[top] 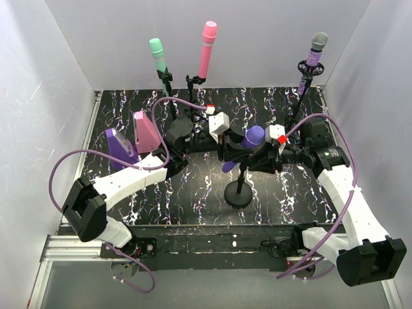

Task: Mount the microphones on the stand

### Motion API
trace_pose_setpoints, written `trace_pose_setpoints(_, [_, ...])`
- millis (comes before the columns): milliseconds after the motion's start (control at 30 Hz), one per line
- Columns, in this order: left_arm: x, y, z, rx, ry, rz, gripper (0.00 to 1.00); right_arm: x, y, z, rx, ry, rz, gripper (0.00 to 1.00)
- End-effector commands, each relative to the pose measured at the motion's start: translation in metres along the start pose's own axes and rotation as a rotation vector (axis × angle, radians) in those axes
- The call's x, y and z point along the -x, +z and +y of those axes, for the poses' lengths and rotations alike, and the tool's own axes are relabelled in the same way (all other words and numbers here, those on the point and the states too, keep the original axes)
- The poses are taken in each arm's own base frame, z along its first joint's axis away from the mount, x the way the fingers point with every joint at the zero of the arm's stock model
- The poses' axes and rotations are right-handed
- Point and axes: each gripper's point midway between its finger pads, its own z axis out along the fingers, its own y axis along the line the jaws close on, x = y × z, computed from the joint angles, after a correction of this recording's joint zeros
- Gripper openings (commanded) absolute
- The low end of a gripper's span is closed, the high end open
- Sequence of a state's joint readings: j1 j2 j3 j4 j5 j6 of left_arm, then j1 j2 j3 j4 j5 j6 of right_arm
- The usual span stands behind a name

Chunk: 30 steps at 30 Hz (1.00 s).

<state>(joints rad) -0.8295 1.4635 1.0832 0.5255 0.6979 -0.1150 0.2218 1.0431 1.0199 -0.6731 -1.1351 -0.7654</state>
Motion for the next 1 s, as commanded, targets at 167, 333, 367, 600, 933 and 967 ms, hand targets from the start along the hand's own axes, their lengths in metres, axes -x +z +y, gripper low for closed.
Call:
trace_pose_setpoints(167, [0.025, 0.007, -0.009, -0.058, 0.033, -0.006, 0.0, 0.014, -0.002, 0.002, 0.016, 0.012, -0.019, 0.02])
trace_pose_setpoints(333, [0.025, 0.008, -0.008, -0.058, 0.029, -0.004, 0.0, 0.015, -0.002, 0.001, 0.001, 0.036, -0.026, 0.54])
trace_pose_setpoints(367, [0.025, 0.007, -0.007, -0.052, 0.027, -0.004, 0.0, 0.016, -0.003, 0.001, -0.003, 0.034, -0.029, 0.64])
trace_pose_setpoints(600, [0.028, 0.004, -0.002, -0.002, 0.013, -0.013, 0.22, 0.017, -0.008, 0.001, -0.029, 0.046, -0.05, 0.85])
trace_pose_setpoints(933, [0.052, -0.003, 0.004, 0.087, -0.013, -0.079, 0.98, 0.021, -0.015, 0.007, -0.04, 0.058, -0.086, 0.88])
trace_pose_setpoints(967, [0.055, -0.004, 0.004, 0.094, -0.012, -0.084, 0.98, 0.022, -0.015, 0.007, -0.042, 0.057, -0.09, 0.88])
